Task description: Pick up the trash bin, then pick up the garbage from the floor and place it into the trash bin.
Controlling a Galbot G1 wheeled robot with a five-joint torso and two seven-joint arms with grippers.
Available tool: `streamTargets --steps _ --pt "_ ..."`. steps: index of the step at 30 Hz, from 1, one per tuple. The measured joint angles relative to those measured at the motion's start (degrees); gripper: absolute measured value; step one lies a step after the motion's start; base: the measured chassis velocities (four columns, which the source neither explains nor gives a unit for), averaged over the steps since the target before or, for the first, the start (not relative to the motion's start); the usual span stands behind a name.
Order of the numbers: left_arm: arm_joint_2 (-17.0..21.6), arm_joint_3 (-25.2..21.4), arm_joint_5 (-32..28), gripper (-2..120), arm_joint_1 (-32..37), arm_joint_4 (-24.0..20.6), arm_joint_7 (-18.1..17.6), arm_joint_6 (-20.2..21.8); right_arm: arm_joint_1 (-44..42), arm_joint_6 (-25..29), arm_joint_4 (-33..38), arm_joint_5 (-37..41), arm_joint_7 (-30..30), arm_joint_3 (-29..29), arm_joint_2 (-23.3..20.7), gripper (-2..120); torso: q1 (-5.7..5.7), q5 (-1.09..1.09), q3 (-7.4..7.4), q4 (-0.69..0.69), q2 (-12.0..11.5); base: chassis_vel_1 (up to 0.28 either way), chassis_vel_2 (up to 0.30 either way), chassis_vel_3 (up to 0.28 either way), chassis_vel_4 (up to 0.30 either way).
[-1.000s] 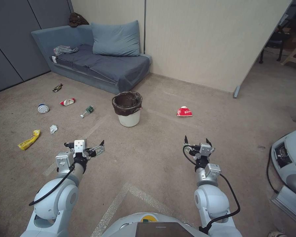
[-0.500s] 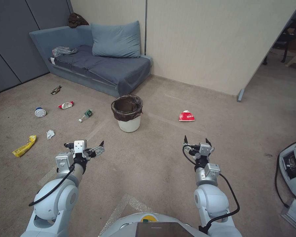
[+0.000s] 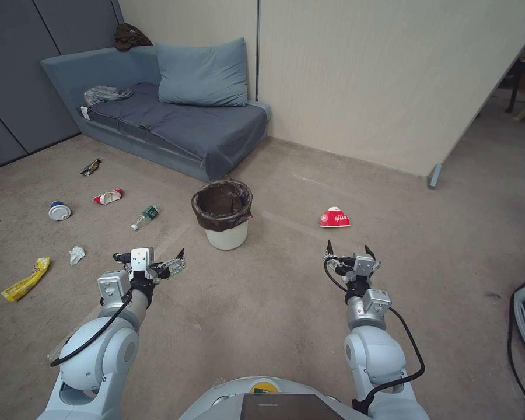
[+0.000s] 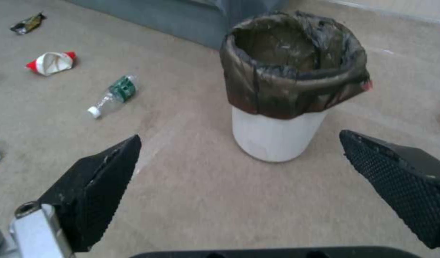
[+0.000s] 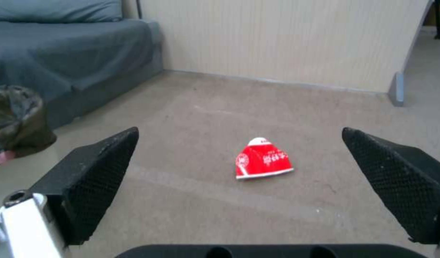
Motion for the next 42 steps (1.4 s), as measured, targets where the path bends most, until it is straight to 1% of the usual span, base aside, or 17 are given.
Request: streamTargets --steps 2,3,10,11,20,22,34,36,38,39,42 --pt "0.0 -0.02 0.02 100 -0.06 0.01 0.03 -0.04 0.11 0.02 -0.09 0.04 0.0 0.0 0.0 100 0.0 0.04 0.0 0.0 0.0 -0.148 0.152 0.168 -0.167" --pt "0.0 -0.02 0.02 100 -0.07 0.02 0.03 -0.04 0.15 0.03 -0.11 0.05 0.0 -0.01 0.0 100 0.0 0.01 0.0 0.0 0.0 -0.148 0.147 0.169 -0.166" --pt "-0.1 0.09 0.19 100 -0.16 0.05 0.05 -0.16 0.34 0.13 -0.34 0.12 -0.01 -0.01 0.0 100 0.0 0.04 0.0 0.01 0.0 -0.16 0.167 0.158 -0.152" --pt "-0.1 0.09 0.23 100 -0.18 0.09 0.06 -0.16 0.34 0.13 -0.37 0.12 -0.02 0.0 0.0 100 0.0 0.01 0.0 0.0 0.0 -0.172 0.159 0.145 -0.164" --pt "-0.16 0.11 0.46 100 -0.22 0.18 0.27 -0.16 0.53 0.2 -0.7 0.12 -0.03 0.0 0.0 100 0.0 0.02 -0.01 -0.01 0.0 -0.159 0.16 0.159 -0.162" --pt "-0.12 0.11 0.48 100 -0.25 0.24 0.29 -0.16 0.58 0.22 -0.81 0.12 -0.04 -0.02 0.0 100 0.0 0.03 0.0 0.01 0.0 -0.177 0.167 0.169 -0.156" --pt "0.11 0.08 0.64 100 -0.59 0.59 -0.01 -0.05 0.62 0.28 -1.12 0.11 -0.05 -0.09 0.0 100 0.0 0.02 0.0 0.01 0.0 -0.155 0.167 0.159 -0.163" --pt "0.73 0.0 0.63 100 -1.03 0.7 -0.09 0.89 0.58 -0.04 -1.12 0.11 0.01 -0.24 0.0 100 0.0 0.02 0.0 0.01 0.0 -0.157 0.169 0.128 -0.147" --pt "2.43 -0.02 -0.06 100 -1.88 0.76 -0.04 2.26 0.45 -0.28 -1.22 0.11 0.26 -0.33 0.0 100 0.01 0.02 0.01 0.0 0.0 -0.099 0.094 0.061 -0.09" --pt "2.43 -0.02 -0.06 100 -1.88 0.76 -0.04 2.26 0.45 -0.28 -1.22 0.11 0.26 -0.33 0.0 100 0.01 0.02 0.01 0.0 0.0 -0.069 0.094 0.039 -0.069" --pt "4.59 0.13 0.22 100 -2.98 2.12 0.02 2.45 0.37 -0.57 -1.29 0.09 0.52 -0.32 0.01 100 0.0 0.02 -0.01 0.0 0.0 -0.023 0.012 0.013 -0.023"
